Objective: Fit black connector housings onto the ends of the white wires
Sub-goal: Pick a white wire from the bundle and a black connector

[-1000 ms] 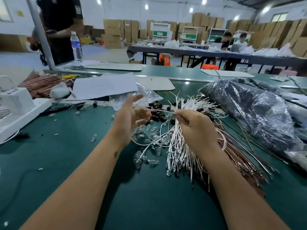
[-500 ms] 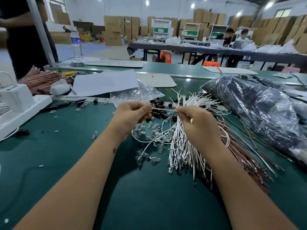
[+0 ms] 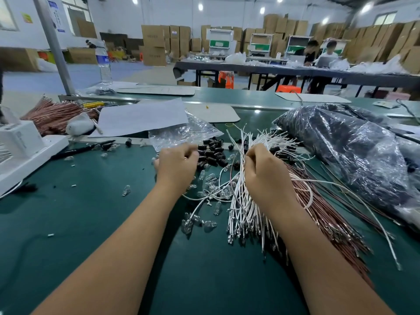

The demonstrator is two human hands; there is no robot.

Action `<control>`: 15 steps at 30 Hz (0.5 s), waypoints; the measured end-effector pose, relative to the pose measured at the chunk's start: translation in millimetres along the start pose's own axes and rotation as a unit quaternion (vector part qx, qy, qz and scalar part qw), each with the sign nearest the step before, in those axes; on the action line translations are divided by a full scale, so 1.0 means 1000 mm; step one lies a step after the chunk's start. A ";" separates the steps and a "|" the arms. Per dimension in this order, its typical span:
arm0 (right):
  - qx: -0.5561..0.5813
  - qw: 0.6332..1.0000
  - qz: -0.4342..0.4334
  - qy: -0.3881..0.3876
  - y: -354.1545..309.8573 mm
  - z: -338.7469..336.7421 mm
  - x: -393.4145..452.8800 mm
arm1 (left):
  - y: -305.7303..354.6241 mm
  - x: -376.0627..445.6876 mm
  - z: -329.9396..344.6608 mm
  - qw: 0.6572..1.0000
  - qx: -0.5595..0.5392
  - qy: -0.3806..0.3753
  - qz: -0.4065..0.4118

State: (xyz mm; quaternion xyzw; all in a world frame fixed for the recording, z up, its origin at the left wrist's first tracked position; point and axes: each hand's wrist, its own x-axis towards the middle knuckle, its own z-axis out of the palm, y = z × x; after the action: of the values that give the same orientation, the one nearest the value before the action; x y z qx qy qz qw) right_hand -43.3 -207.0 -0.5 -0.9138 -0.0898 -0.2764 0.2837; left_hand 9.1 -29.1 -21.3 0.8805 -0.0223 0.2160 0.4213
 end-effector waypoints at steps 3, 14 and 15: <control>0.033 0.999 0.017 0.016 0.000 0.002 0.002 | -0.001 0.004 0.010 0.974 0.216 -0.073 0.010; 0.194 0.978 0.057 0.043 -0.022 0.020 0.019 | -0.001 0.001 0.002 0.983 0.169 -0.047 0.052; 0.191 0.979 0.053 0.044 -0.021 0.022 0.016 | -0.002 0.002 0.000 0.979 0.181 -0.064 0.065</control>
State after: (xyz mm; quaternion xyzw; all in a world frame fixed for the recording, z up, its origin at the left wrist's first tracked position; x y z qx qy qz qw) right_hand -26.9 -177.2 2.6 -0.8334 -0.0803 -0.2785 0.4706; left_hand 11.5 -27.7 -21.7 0.9509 -0.0673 0.1867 0.2375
